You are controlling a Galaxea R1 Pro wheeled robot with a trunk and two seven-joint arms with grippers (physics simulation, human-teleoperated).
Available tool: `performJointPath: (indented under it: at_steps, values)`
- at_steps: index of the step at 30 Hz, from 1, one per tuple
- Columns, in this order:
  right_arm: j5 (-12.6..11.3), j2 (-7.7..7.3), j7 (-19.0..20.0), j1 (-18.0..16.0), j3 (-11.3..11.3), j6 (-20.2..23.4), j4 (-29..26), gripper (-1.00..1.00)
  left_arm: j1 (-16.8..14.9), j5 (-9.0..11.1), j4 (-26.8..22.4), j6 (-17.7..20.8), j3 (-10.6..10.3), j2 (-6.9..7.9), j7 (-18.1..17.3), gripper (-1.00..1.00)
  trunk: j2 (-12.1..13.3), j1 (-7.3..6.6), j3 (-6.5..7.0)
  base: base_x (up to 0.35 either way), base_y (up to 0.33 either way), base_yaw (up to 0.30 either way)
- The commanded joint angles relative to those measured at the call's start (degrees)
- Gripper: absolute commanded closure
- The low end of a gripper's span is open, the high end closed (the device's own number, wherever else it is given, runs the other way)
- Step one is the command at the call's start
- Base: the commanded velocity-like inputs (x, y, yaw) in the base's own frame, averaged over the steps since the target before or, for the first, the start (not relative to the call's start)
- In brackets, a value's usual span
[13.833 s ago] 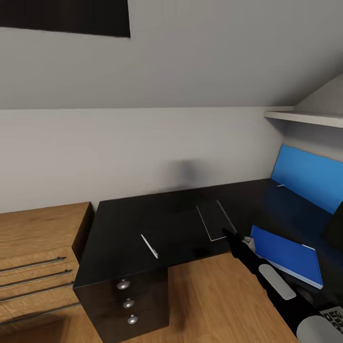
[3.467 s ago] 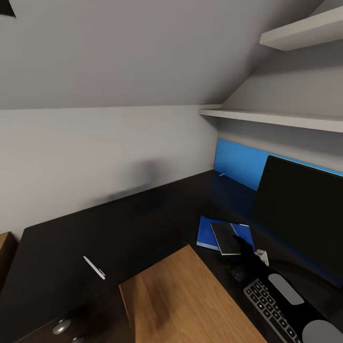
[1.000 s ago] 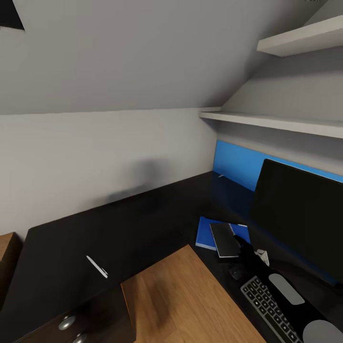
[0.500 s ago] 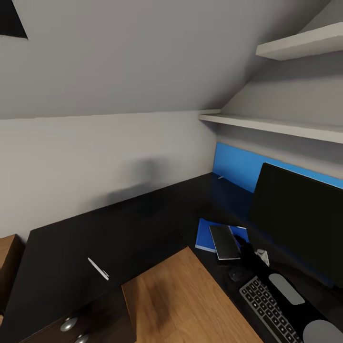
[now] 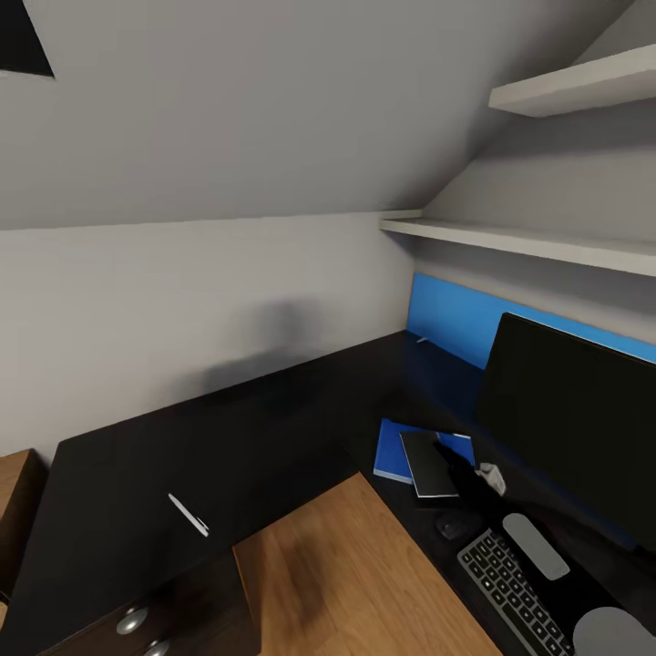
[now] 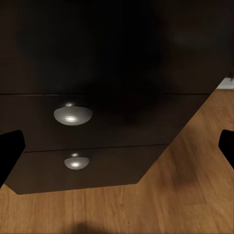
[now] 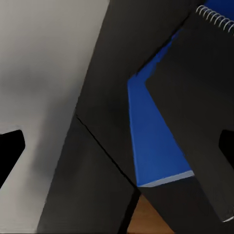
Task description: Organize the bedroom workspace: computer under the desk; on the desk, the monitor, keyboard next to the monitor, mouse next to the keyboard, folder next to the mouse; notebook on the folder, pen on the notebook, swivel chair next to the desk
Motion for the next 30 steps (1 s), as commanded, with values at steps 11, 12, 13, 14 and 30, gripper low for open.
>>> performJointPath:
  at_steps: [11, 12, 13, 14, 30]
  values:
    - [21.42, 4.39, -1.04, -0.04, 1.63, -4.83, -6.80, -1.00, -0.03, 0.60, 0.00, -0.11, -0.48, 0.03, -0.07, -1.00, -0.04, 0.00, -0.07, 0.000, 0.000, 0.000]
    - [22.72, 4.46, -1.07, -0.04, 2.25, -4.80, -7.13, -1.00, -0.03, 0.60, 0.01, -0.10, -0.48, 0.03, -0.06, -1.00, -0.04, 0.00, -0.07, 0.000, 0.000, 0.000]
    - [23.99, 4.52, -1.15, -0.04, 2.96, -4.74, -7.46, -1.00, -0.03, 0.60, 0.01, -0.10, -0.48, 0.03, -0.06, -1.00, -0.04, 0.00, -0.07, 0.000, 0.000, 0.000]
    - [26.37, 4.60, -1.34, -0.04, 4.51, -4.60, -8.21, -1.00, -0.03, 0.60, 0.02, -0.10, -0.48, 0.03, -0.06, -1.00, -0.04, 0.00, -0.07, 0.000, 0.000, 0.000]
    - [42.71, 4.82, -24.86, -0.04, 22.59, -3.67, -20.94, -1.00, -0.03, 0.60, 0.04, -0.02, -0.48, 0.03, -0.04, -1.00, -0.04, 0.00, -0.07, 0.000, 0.000, 0.000]
